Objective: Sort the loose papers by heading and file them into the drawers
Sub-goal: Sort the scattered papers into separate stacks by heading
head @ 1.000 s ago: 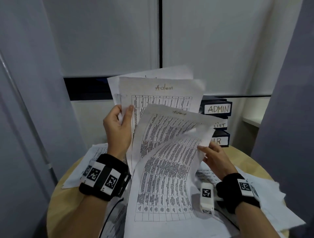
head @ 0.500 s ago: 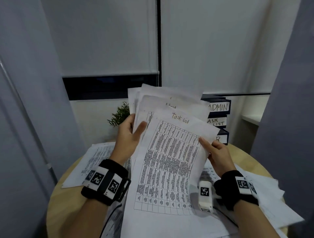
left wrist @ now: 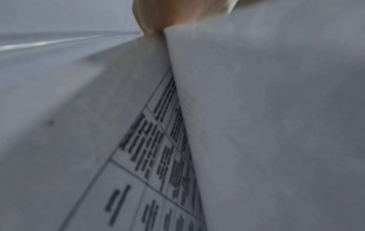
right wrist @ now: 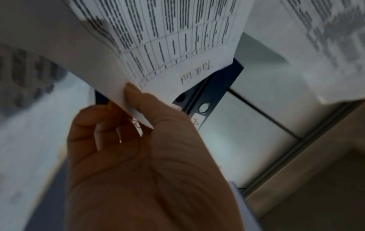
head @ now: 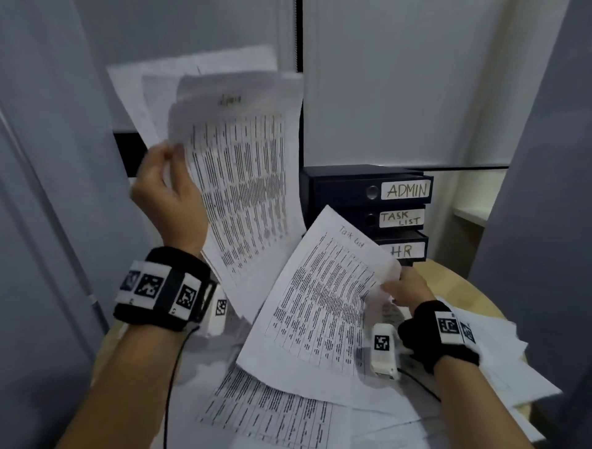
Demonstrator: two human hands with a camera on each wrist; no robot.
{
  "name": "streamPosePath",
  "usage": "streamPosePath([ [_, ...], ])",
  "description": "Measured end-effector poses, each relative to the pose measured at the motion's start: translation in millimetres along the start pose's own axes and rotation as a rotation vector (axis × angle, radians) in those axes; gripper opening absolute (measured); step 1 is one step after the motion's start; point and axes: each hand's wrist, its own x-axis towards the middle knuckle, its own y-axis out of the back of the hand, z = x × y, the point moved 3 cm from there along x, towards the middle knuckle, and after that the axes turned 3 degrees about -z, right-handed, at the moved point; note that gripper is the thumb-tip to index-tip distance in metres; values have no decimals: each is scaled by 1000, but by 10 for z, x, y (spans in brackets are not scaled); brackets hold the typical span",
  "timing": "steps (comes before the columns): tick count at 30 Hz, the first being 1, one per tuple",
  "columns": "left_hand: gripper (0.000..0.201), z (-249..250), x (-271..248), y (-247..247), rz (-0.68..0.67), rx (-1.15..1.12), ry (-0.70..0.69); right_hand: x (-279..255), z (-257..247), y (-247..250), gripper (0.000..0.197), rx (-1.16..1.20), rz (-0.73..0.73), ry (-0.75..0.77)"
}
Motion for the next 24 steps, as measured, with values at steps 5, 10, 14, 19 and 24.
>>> streamPosePath([
  [5, 29, 116, 451, 34, 65, -9, -160, -139, -507, 118, 30, -480, -121, 171],
  [10, 30, 196, 684, 16, 33, -91, -138, -272, -771, 149, 50, -865, -294, 58],
  [14, 13, 232, 590, -59, -30, -103, -67, -290, -907, 215, 89, -719, -220, 125],
  [19, 9, 288, 56, -278, -173, -249, 64, -385, -1317, 369, 123, 375, -294, 502],
  [24, 48, 431, -536, -431, -309, -433, 268, -373, -1248, 383, 70, 618, -222, 585],
])
